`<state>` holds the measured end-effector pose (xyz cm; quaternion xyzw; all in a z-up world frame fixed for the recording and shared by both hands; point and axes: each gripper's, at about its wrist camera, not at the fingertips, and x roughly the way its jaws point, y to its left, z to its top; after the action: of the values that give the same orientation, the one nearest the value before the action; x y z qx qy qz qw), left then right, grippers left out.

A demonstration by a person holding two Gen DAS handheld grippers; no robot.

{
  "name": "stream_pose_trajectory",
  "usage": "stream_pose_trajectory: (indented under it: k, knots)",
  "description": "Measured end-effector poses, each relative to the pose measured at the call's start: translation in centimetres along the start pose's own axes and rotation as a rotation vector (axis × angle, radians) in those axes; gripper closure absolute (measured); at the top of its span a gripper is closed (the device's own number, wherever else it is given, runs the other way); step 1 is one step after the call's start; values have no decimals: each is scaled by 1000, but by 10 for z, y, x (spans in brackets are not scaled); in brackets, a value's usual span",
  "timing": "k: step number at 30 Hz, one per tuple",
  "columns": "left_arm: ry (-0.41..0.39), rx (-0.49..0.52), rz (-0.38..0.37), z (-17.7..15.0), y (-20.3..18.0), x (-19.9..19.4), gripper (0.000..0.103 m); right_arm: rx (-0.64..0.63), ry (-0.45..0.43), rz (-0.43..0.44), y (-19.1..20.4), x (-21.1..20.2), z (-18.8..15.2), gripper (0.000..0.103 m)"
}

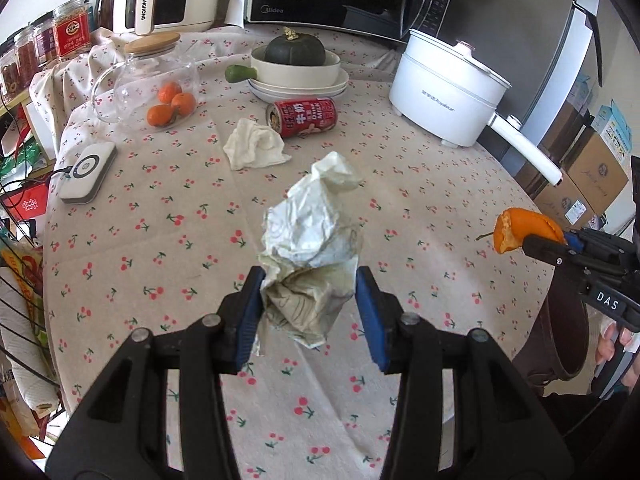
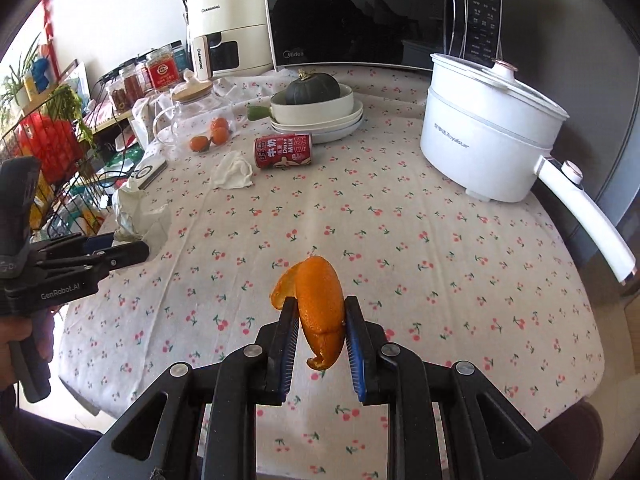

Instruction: Collect trash

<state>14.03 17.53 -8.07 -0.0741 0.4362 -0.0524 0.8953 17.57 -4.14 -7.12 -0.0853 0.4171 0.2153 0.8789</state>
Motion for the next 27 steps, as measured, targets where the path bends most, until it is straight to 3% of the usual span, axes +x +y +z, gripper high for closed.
stream_pose_trajectory:
  k: [10, 27]
  knots:
    - [3, 3, -79, -30, -44, -24, 55, 40, -45, -3, -21, -63, -49, 79]
    - [38, 54, -163, -61, -109, -24, 55, 190, -83, -67, -78, -119, -120, 79]
